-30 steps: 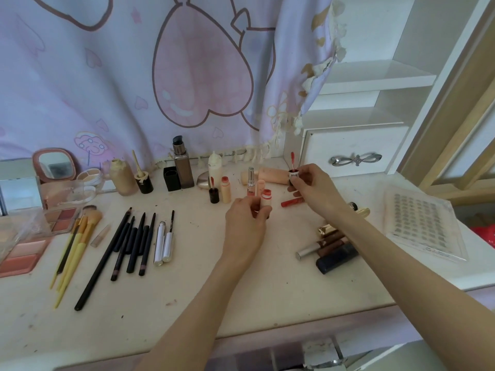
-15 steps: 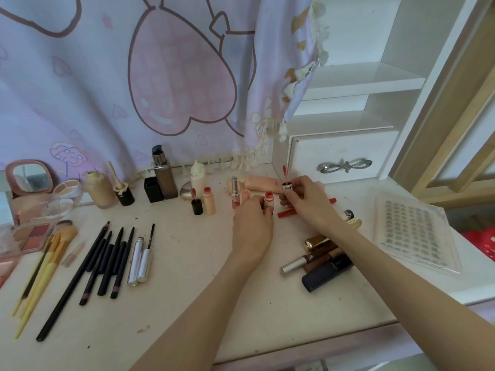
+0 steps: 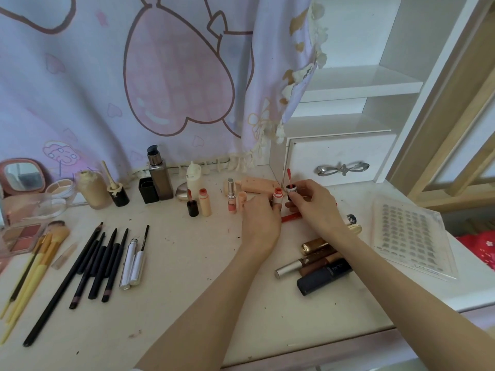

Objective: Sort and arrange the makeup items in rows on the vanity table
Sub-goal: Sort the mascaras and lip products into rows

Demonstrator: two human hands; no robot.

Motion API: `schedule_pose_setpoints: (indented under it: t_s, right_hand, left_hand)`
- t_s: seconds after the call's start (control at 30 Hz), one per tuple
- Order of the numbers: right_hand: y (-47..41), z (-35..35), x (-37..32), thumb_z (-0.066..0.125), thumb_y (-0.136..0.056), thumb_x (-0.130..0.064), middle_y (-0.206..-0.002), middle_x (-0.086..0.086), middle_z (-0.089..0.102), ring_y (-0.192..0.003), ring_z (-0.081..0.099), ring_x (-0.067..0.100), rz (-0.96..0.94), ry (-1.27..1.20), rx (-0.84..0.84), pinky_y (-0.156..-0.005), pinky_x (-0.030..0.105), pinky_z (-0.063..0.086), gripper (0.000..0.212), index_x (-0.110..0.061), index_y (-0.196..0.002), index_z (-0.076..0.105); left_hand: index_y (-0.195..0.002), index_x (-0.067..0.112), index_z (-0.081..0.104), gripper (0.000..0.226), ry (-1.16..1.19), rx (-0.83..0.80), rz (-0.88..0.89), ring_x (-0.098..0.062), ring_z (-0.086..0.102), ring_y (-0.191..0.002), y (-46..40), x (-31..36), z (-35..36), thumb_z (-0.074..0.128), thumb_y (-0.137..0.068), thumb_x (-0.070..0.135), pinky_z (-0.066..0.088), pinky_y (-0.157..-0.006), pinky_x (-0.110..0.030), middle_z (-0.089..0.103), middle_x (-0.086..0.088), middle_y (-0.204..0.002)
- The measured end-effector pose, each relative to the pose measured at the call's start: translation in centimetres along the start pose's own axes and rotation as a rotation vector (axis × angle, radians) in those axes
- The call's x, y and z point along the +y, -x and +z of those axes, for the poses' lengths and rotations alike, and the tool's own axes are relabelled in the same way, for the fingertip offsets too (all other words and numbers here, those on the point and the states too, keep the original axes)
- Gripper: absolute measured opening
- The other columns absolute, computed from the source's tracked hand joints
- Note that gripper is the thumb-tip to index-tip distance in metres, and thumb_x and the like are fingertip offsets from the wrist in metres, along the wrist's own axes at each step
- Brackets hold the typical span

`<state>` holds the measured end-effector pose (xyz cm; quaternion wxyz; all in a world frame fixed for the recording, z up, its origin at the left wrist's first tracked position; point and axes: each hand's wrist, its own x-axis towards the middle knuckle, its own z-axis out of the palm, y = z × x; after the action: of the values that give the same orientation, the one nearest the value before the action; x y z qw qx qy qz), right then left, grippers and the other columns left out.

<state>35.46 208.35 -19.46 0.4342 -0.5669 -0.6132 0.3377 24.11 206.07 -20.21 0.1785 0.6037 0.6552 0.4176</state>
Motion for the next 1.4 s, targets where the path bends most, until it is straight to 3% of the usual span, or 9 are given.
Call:
schedule_pose_setpoints:
  t_s: [0.13,0.4,0.53,0.67,0.87,1.03,1.17,1.3,1.4]
  right_hand:
    - [0.1,-0.2,-0.1,0.059,-0.089,-0.019,-0.107,0.011,0.063,-0.072,0.069,0.014,-0.016,0.052,0.021,-0.084,0.036,0.054,0.010,-0.018,-0.098,0.061]
    - [-0.6,-0.2,0.3,0.061,-0.088,-0.024,-0.107,0.012,0.059,-0.090,0.055,0.019,-0.027,0.284,0.100,-0.081,0.020,0.036,0.023,-0.012,-0.107,0.065]
    - [-0.5,-0.2,0.2,0.061,-0.088,-0.021,-0.099,0.013,0.063,-0.103,0.054,0.028,-0.079,0.393,0.073,-0.079,0.023,0.035,0.023,-0.008,-0.106,0.066]
    - [-0.5,-0.2,-0.1,0.059,-0.088,-0.030,-0.110,0.016,0.056,-0.096,0.060,0.029,-0.058,0.550,0.024,-0.085,0.033,0.045,0.027,-0.017,-0.111,0.065]
    - [-0.3,-0.4,-0.6,0.057,-0.088,-0.034,-0.111,0.017,0.055,-0.102,0.057,0.034,-0.040,0.663,-0.016,-0.084,0.037,0.045,0.029,-0.022,-0.114,0.066]
    - [-0.2,-0.5,-0.6,0.058,-0.089,-0.030,-0.101,0.015,0.064,-0.108,0.054,0.030,-0.064,0.636,-0.040,-0.085,0.036,0.046,0.028,-0.019,-0.113,0.067]
    - [-0.1,-1.0,-0.7,0.058,-0.087,-0.018,-0.103,0.012,0.066,-0.103,0.057,0.028,-0.095,0.583,-0.075,-0.089,0.035,0.045,0.028,-0.015,-0.114,0.066]
    - [-0.4,-2.2,-0.2,0.060,-0.086,-0.011,-0.110,0.012,0.058,-0.102,0.057,0.027,-0.127,0.552,-0.010,-0.090,0.030,0.039,0.030,-0.010,-0.115,0.064]
    - [-0.5,-3.2,0.5,0.058,-0.087,-0.014,-0.120,0.012,0.050,-0.109,0.052,0.027,-0.116,0.581,0.032,-0.095,0.029,0.035,0.032,-0.011,-0.118,0.063]
  left_hand:
    - [-0.095,0.006,0.068,0.030,0.020,-0.002,0.015,-0.017,0.061,-0.085,-0.1,0.3,0.2,0.046,-0.096,0.027,0.010,-0.072,-0.006,0.070,-0.007,-0.090]
    - [-0.096,0.006,0.069,0.030,0.060,-0.027,-0.014,-0.011,0.054,-0.073,-0.6,0.2,0.4,0.048,-0.095,0.028,0.024,-0.066,-0.002,0.070,-0.007,-0.088]
    - [-0.092,0.005,0.069,0.031,0.068,-0.015,-0.003,-0.010,0.050,-0.071,-0.5,0.1,0.4,0.048,-0.095,0.028,0.022,-0.069,-0.004,0.070,-0.008,-0.086]
    - [-0.092,0.006,0.070,0.037,0.049,-0.014,-0.007,-0.011,0.051,-0.073,-0.5,0.2,0.4,0.044,-0.097,0.033,0.020,-0.068,-0.011,0.070,-0.008,-0.087]
    - [-0.093,0.006,0.068,0.031,0.039,-0.023,-0.030,-0.002,0.040,-0.061,-0.5,0.1,0.4,0.047,-0.096,0.029,0.018,-0.067,0.006,0.069,-0.007,-0.090]
    - [-0.090,0.004,0.068,0.035,0.050,-0.024,-0.056,-0.012,0.053,-0.075,-0.4,0.4,0.3,0.045,-0.096,0.030,0.018,-0.070,-0.009,0.069,-0.009,-0.089]
    - [-0.108,0.003,0.061,0.027,0.042,-0.047,-0.066,-0.019,0.057,-0.097,-0.1,0.6,0.0,0.050,-0.095,0.024,0.021,-0.071,-0.012,0.066,-0.011,-0.103]
    - [-0.132,0.001,0.041,0.043,0.003,-0.126,-0.079,-0.027,0.048,-0.115,0.4,0.7,-0.7,0.052,-0.093,0.018,0.035,-0.095,-0.028,0.052,-0.015,-0.125]
    - [-0.137,0.004,0.035,0.047,-0.008,-0.182,-0.034,-0.028,0.049,-0.115,1.2,0.5,-1.4,0.050,-0.094,0.016,0.038,-0.100,-0.036,0.048,-0.014,-0.130]
